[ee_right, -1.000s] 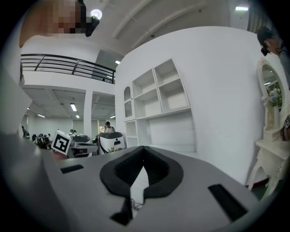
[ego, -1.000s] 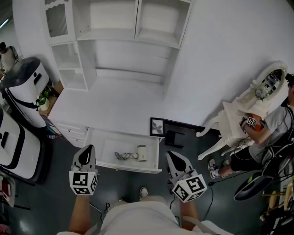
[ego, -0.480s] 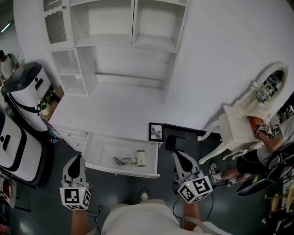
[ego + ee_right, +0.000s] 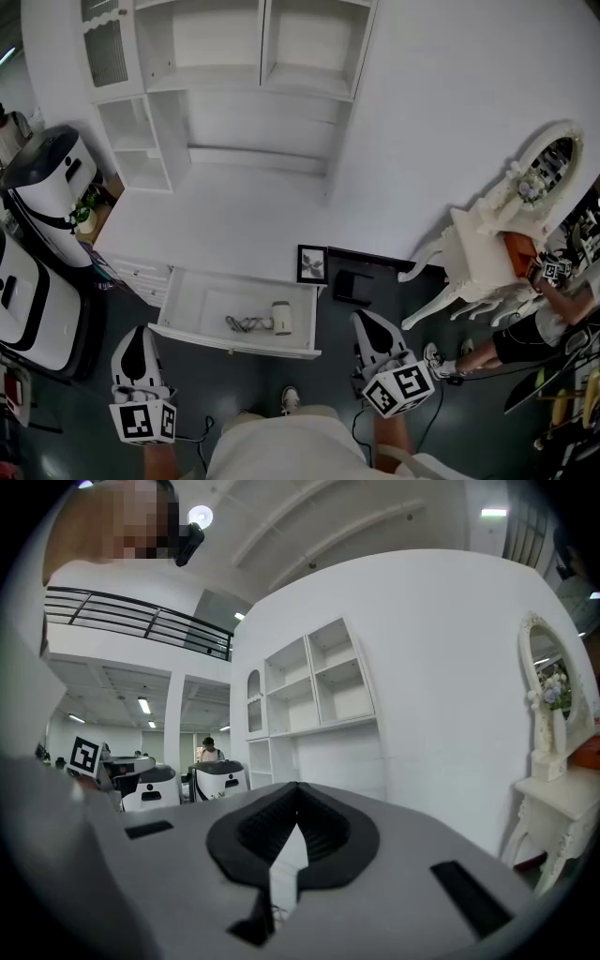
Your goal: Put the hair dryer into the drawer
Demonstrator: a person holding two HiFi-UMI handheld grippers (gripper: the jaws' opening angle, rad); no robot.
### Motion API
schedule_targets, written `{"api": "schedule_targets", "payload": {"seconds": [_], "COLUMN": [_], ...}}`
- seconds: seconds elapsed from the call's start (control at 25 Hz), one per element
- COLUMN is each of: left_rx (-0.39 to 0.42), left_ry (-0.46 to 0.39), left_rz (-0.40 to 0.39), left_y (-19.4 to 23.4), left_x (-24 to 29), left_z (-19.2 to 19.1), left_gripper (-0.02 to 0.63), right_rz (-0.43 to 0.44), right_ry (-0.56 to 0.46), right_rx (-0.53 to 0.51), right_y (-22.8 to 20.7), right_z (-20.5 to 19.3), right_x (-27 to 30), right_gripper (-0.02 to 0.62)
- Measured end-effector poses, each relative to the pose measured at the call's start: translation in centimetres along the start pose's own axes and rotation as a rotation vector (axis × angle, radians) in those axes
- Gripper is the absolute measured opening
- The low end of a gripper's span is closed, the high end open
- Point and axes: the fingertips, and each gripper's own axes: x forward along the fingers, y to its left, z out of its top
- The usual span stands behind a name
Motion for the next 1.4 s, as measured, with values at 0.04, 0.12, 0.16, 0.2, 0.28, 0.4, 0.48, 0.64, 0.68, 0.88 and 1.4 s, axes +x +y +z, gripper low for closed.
{"api": "schedule_targets", "payload": {"seconds": [0.04, 0.12, 0.16, 0.2, 0.28, 0.4, 0.48, 0.64, 0.68, 0.88, 1.4], "left_rx": [-0.011, -0.028, -0.032, -0.036, -0.042, -0.038, -0.039, -0.035, -0.035, -0.031, -0.024], "left_ry": [0.004, 0.023, 0.036, 0.047, 0.059, 0.050, 0.048, 0.037, 0.036, 0.037, 0.026], "left_rz": [0.001, 0.002, 0.000, -0.003, -0.013, -0.027, -0.034, -0.048, -0.051, -0.060, -0.065], "left_y": [0.1, 0.1, 0.0, -0.1, -0.6, -1.0, -1.1, -1.4, -1.4, -1.6, -2.2], "left_x": [-0.2, -0.6, -0.6, -0.7, -0.9, -1.0, -0.9, -0.5, -0.5, -0.6, -0.3], "left_z": [-0.3, -1.1, -1.7, -2.1, -2.7, -3.0, -2.6, -2.1, -2.0, -2.0, -2.2], "left_gripper": [0.017, 0.017, 0.017, 0.017, 0.017, 0.017, 0.017, 0.017, 0.017, 0.017, 0.017], "right_rz": [0.001, 0.004, 0.006, 0.009, 0.014, 0.022, 0.027, 0.030, 0.030, 0.034, 0.037], "right_ry": [0.002, 0.007, 0.010, 0.013, 0.021, 0.031, 0.032, 0.026, 0.025, 0.024, 0.021], "right_rx": [-0.002, -0.009, -0.012, -0.013, -0.013, -0.013, -0.014, -0.016, -0.016, -0.010, -0.004], "right_y": [0.2, 0.7, 0.9, 1.1, 1.5, 2.1, 2.5, 2.7, 2.7, 3.1, 3.0], "right_z": [0.0, 0.0, 0.0, 0.0, -0.3, -0.7, -0.7, -0.4, -0.3, -0.4, -0.8], "right_x": [-0.1, -0.4, -0.5, -0.6, -0.7, -0.8, -0.9, -0.8, -0.9, -0.8, -0.4], "right_gripper": [0.009, 0.009, 0.009, 0.008, 0.008, 0.009, 0.008, 0.009, 0.009, 0.009, 0.008]}}
